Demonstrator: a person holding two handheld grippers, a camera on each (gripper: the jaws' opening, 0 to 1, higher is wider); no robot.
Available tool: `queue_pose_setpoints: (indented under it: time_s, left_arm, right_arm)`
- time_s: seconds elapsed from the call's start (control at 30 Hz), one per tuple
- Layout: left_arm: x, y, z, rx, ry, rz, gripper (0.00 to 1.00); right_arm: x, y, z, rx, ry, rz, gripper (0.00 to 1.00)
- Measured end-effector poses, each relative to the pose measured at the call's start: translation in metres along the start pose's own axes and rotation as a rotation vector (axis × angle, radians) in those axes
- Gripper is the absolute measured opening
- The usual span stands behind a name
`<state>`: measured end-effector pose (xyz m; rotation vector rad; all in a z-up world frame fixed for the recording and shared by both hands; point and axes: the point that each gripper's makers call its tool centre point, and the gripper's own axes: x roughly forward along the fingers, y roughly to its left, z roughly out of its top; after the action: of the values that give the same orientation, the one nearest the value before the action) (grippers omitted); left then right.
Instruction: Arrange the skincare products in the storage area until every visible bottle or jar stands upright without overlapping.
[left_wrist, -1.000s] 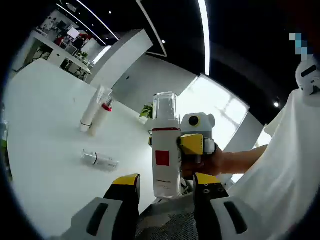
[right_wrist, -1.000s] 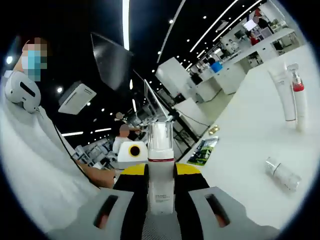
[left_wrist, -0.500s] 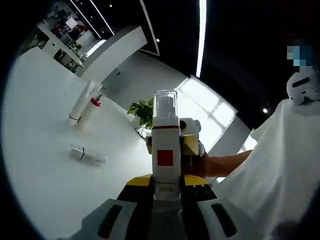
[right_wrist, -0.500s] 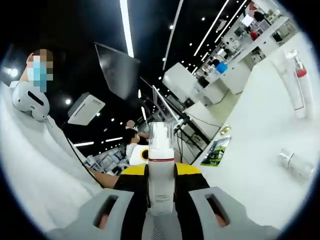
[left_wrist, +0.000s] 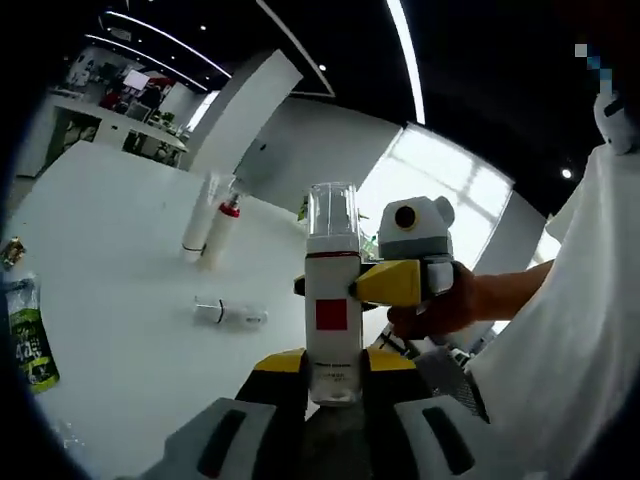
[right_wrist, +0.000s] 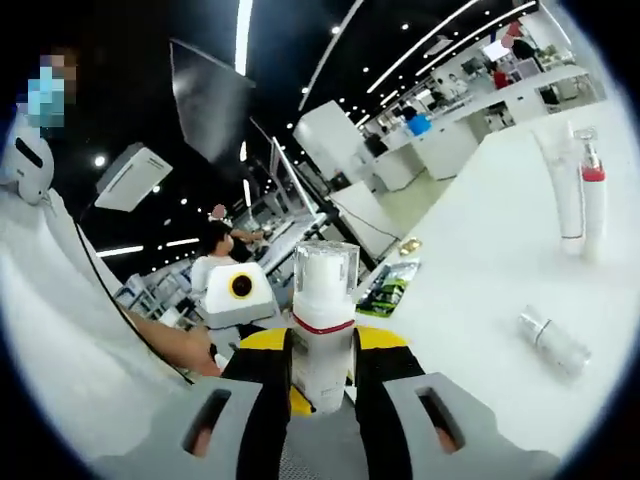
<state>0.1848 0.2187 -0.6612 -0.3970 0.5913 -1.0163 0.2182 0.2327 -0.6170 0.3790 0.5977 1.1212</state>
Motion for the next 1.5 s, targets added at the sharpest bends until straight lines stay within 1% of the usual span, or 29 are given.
queue_pose_setpoints:
  time_s: [0.03,0.1,0.17,0.2,0.23,0.27,0.3,0.33,0.4,0.47,0.5,0.63,0.67,0.73,0.77,0.83,0.87,0.9,1.0,1.07,1.13,1.23,1.27,1.3,1.33,1.37,1.4,1.47,1.5]
  left_arm:
    - [0.000,0.006,-0.002,-0.017,0.014,0.037,0.19]
    - [-0.003,0.020,-0.006,0.012,0.040,0.118,0.19]
    - [-0.004,0.024,-0.009,0.036,0.059,0.149,0.19]
    - [-0.004,0.026,-0.010,0.063,0.073,0.169,0.19]
    - [-0.004,0.026,-0.011,0.082,0.085,0.177,0.19]
    - [-0.003,0.025,-0.014,0.125,0.109,0.184,0.19]
    - [-0.003,0.026,-0.016,0.148,0.124,0.205,0.19]
    - [-0.002,0.025,-0.019,0.182,0.149,0.209,0.19]
    - [0.000,0.023,-0.023,0.230,0.176,0.208,0.19]
    - [0.000,0.024,-0.028,0.239,0.197,0.222,0.19]
    - [0.000,0.024,-0.028,0.235,0.197,0.215,0.20]
    - [0.000,0.022,-0.021,0.257,0.163,0.185,0.20]
    - [0.001,0.022,-0.021,0.263,0.161,0.183,0.20]
    - [0.003,0.020,-0.020,0.275,0.148,0.157,0.20]
    - [0.004,0.018,-0.021,0.246,0.147,0.132,0.20]
    - [0.006,0.013,-0.020,0.228,0.141,0.100,0.21]
    - [0.006,0.011,-0.020,0.220,0.141,0.081,0.22]
    - [0.007,0.004,-0.021,0.204,0.140,0.044,0.22]
    - [0.010,-0.009,-0.025,0.158,0.144,-0.033,0.23]
    - [0.011,-0.016,-0.029,0.125,0.164,-0.081,0.24]
    - [0.012,-0.019,-0.030,0.127,0.163,-0.098,0.25]
    - [0.013,-0.031,-0.030,0.115,0.159,-0.156,0.26]
    - [0.013,-0.032,-0.030,0.110,0.158,-0.167,0.27]
    - [0.013,-0.031,-0.030,0.114,0.155,-0.162,0.27]
    - [0.013,-0.031,-0.030,0.104,0.156,-0.170,0.30]
    - [0.013,-0.031,-0.032,0.090,0.165,-0.181,0.31]
    - [0.012,-0.035,-0.033,0.079,0.169,-0.202,0.30]
    - [0.012,-0.042,-0.033,0.081,0.167,-0.242,0.26]
    - [0.013,-0.041,-0.033,0.087,0.166,-0.229,0.26]
  right_arm:
    - [0.000,-0.003,0.000,-0.012,0.002,-0.019,0.22]
    - [-0.001,-0.009,0.002,0.001,-0.008,-0.051,0.21]
    - [-0.002,-0.010,0.005,0.028,-0.024,-0.060,0.21]
    - [-0.003,-0.013,0.006,0.050,-0.034,-0.075,0.21]
    - [-0.003,-0.014,0.005,0.053,-0.031,-0.082,0.20]
    - [-0.003,-0.017,0.003,0.060,-0.020,-0.094,0.21]
    - [-0.002,-0.018,0.001,0.073,-0.014,-0.098,0.21]
    - [0.000,-0.020,-0.001,0.082,-0.011,-0.111,0.21]
    - [0.002,-0.018,-0.005,0.091,0.000,-0.117,0.20]
    - [0.001,-0.020,-0.009,0.101,0.018,-0.146,0.20]
    - [-0.001,-0.019,-0.011,0.099,0.030,-0.142,0.20]
    - [-0.007,-0.019,-0.006,0.105,0.013,-0.131,0.19]
    - [-0.008,-0.019,-0.005,0.106,0.018,-0.123,0.19]
    - [-0.010,-0.019,-0.004,0.078,0.040,-0.105,0.18]
    - [-0.012,-0.016,-0.005,0.061,0.057,-0.087,0.18]
    - [-0.013,-0.012,-0.004,0.031,0.066,-0.059,0.18]
    - [-0.014,-0.009,-0.004,0.015,0.074,-0.035,0.18]
    - [-0.016,-0.004,-0.004,-0.008,0.088,-0.004,0.18]
    - [-0.021,0.006,-0.006,-0.047,0.130,0.074,0.18]
    - [-0.025,0.012,-0.010,-0.072,0.167,0.125,0.18]
    - [-0.028,0.017,-0.011,-0.090,0.186,0.159,0.18]
    - [-0.031,0.026,-0.009,-0.110,0.196,0.209,0.18]
    - [-0.032,0.031,-0.010,-0.119,0.204,0.237,0.17]
    - [-0.033,0.041,-0.011,-0.091,0.212,0.293,0.16]
    - [-0.031,0.034,-0.010,-0.133,0.205,0.262,0.16]
    - [-0.032,0.038,-0.012,-0.134,0.217,0.283,0.16]
    - [-0.032,0.037,-0.013,-0.132,0.232,0.291,0.16]
    - [-0.031,0.034,-0.012,-0.131,0.238,0.292,0.16]
    - [-0.031,0.036,-0.012,-0.129,0.245,0.305,0.16]
